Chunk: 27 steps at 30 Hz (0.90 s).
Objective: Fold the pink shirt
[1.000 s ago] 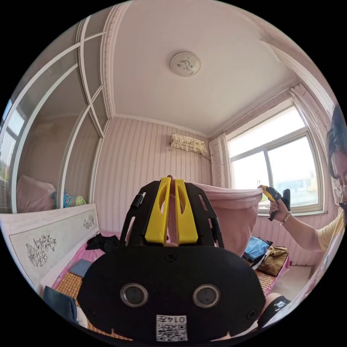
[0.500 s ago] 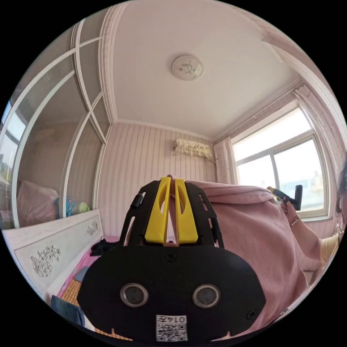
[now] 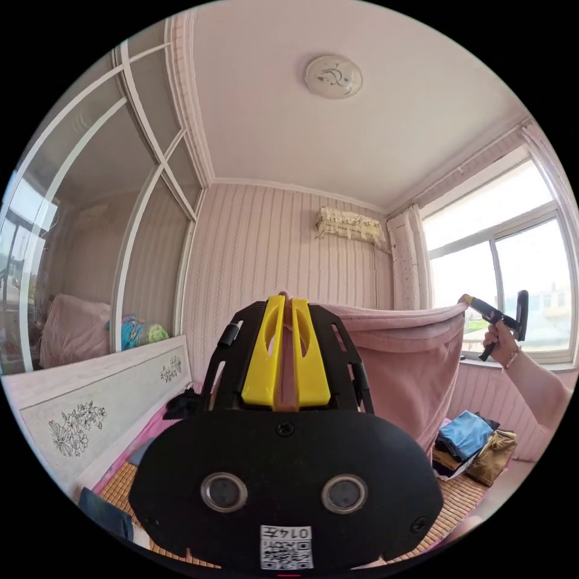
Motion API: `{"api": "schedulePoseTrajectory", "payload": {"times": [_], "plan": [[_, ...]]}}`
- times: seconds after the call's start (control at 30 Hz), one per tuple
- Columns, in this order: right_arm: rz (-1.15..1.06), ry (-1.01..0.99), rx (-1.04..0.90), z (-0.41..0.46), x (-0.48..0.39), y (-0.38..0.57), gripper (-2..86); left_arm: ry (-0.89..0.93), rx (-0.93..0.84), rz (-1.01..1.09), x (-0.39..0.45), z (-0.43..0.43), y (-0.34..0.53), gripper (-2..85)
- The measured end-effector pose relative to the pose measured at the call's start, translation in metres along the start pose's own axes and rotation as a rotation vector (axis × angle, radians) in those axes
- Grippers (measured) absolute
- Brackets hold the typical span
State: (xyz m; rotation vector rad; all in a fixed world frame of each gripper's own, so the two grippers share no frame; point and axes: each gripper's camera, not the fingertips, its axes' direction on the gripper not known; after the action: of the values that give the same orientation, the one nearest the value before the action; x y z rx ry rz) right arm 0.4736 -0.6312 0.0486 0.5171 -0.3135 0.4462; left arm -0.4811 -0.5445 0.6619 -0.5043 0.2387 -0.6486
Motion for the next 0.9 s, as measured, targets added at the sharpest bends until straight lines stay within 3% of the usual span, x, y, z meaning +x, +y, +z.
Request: {"api": "schedulePoseTrajectory", "payload": {"times": [0.17,0.27,0.37,0.43,0.53,0.67,0.9], "plan": [[0.058,-0.111,-0.053,0.004,0.005,0.11,1.0,0.096,-0.113,-0.033,-0.019,0.018,0.091,-0.4],[0.153,-0.148,-0.263,0.011,0.009,0.216,1.1,0.013,-0.364,0.032,-0.039,0.034,0.19,-0.3],[0.232,-0.067,-0.51,0.014,0.012,0.338,1.1,0.043,-0.653,-0.126,-0.074,0.043,0.313,-0.2],[0.41,-0.037,-0.696,0.014,0.02,0.431,1.3,0.062,-0.782,-0.226,-0.089,0.042,0.386,-0.1],[0.47,0.009,-0.938,0.017,0.015,0.511,1.6,-0.028,-1.007,-0.352,-0.104,0.041,0.486,0.1],[0.496,0.035,-1.069,0.021,0.015,0.554,2.0,-0.042,-1.184,-0.466,-0.113,0.048,0.564,0.8],[0.472,0.108,-1.154,0.034,0.043,0.579,7.5,-0.001,-1.266,-0.508,-0.135,0.068,0.61,2.2]]}}
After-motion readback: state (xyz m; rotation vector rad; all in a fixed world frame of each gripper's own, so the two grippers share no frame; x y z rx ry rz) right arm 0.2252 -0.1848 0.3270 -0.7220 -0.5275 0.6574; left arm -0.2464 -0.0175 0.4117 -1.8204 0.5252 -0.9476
